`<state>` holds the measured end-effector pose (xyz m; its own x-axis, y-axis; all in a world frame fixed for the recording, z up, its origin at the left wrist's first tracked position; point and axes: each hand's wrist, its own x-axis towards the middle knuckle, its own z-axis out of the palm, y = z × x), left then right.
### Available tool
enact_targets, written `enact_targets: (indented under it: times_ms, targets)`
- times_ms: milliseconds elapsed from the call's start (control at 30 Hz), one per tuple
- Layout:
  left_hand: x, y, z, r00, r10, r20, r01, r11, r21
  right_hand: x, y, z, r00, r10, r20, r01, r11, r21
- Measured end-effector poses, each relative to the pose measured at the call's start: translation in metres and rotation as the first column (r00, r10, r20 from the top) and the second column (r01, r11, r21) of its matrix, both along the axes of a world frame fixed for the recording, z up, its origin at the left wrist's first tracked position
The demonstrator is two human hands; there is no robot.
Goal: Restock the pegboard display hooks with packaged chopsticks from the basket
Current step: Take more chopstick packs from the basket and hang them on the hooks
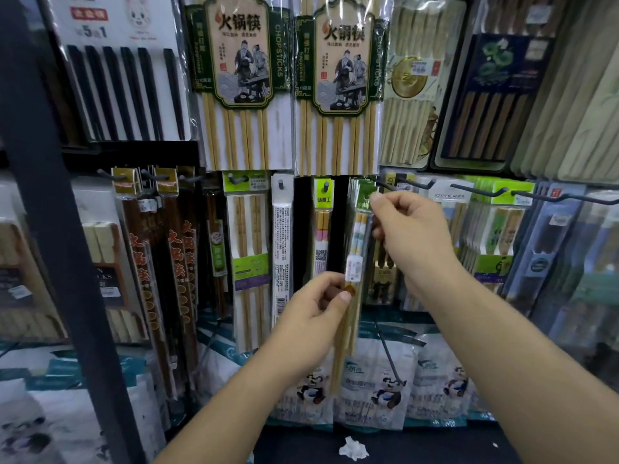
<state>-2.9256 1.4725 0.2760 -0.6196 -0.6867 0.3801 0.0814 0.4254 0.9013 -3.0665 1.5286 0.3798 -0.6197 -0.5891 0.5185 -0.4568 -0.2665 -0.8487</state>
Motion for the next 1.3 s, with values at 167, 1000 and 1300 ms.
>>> enact_targets:
  times_ms: [167,1000,1300]
  targets:
    - [-0.015,-0.006,0.006,0.997,0.047,0.060,-0.046,0.999,-0.024,-0.008,-0.010,0.008,0.999,-0.044,-0.009,0.044,0.999,-0.003]
    - [-0.018,-0.004,0.006,0.995,0.085,0.047,-0.078,0.987,-0.140,-0.006,-0.021,0.007,0.991,-0.129,-0.047,0.126,0.990,-0.069]
    - [-0.015,-0.003,0.006,0.949,0.274,0.159,-0.202,0.909,-0.364,-0.014,-0.023,-0.013,0.965,-0.161,-0.208,0.150,0.986,-0.067]
